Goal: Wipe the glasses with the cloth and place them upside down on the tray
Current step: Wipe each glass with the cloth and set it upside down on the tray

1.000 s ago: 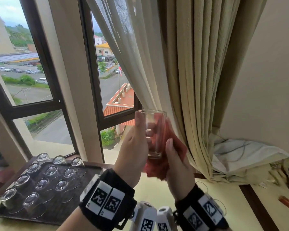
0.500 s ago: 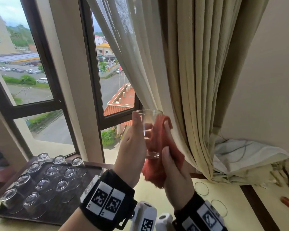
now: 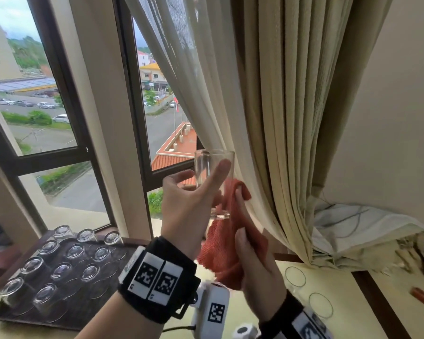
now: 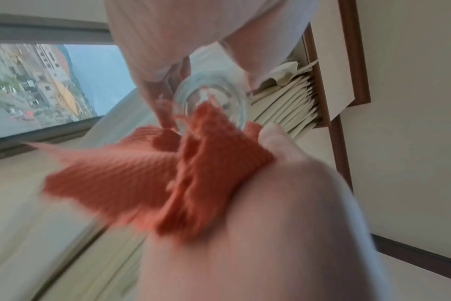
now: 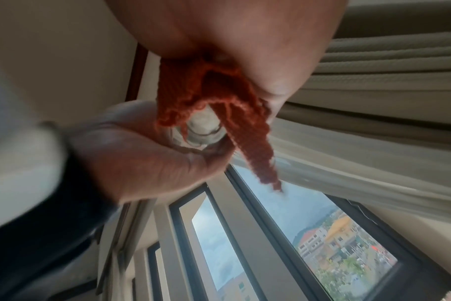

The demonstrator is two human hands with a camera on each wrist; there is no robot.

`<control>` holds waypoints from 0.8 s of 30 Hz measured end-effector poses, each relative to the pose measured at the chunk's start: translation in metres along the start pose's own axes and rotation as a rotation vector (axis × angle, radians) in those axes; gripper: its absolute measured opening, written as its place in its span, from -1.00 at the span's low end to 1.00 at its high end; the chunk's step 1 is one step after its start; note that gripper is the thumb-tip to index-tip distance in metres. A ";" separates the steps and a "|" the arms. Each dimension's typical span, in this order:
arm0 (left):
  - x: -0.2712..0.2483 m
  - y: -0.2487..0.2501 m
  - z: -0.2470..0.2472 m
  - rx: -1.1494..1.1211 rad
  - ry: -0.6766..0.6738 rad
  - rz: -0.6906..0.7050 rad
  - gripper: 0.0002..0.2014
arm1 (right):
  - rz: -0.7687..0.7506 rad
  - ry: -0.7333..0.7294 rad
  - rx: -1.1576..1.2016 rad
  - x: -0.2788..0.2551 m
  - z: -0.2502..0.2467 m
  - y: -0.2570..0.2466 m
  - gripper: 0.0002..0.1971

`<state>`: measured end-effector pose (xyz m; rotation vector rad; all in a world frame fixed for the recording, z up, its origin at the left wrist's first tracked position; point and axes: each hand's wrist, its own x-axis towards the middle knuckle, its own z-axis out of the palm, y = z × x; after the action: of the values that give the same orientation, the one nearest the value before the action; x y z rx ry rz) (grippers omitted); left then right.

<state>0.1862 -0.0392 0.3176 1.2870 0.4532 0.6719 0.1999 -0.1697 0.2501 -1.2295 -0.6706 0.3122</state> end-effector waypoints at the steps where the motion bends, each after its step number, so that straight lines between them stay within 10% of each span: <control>1: -0.004 -0.003 0.002 -0.017 -0.022 -0.004 -0.12 | 0.029 0.039 0.017 0.005 -0.001 -0.008 -0.59; 9: -0.026 -0.013 0.021 -0.090 -0.094 -0.094 -0.24 | -0.339 -0.036 -0.261 0.018 0.000 -0.029 -0.44; 17: -0.012 -0.012 0.000 0.059 -0.111 0.012 -0.22 | -0.015 -0.040 -0.193 -0.009 0.002 -0.003 -0.61; 24: -0.020 -0.017 0.014 -0.032 -0.127 -0.005 -0.20 | -0.202 -0.065 0.027 0.020 0.010 -0.048 -0.54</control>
<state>0.1844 -0.0648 0.3036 1.2895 0.3402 0.5869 0.2025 -0.1669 0.3029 -1.1189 -0.8371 0.1925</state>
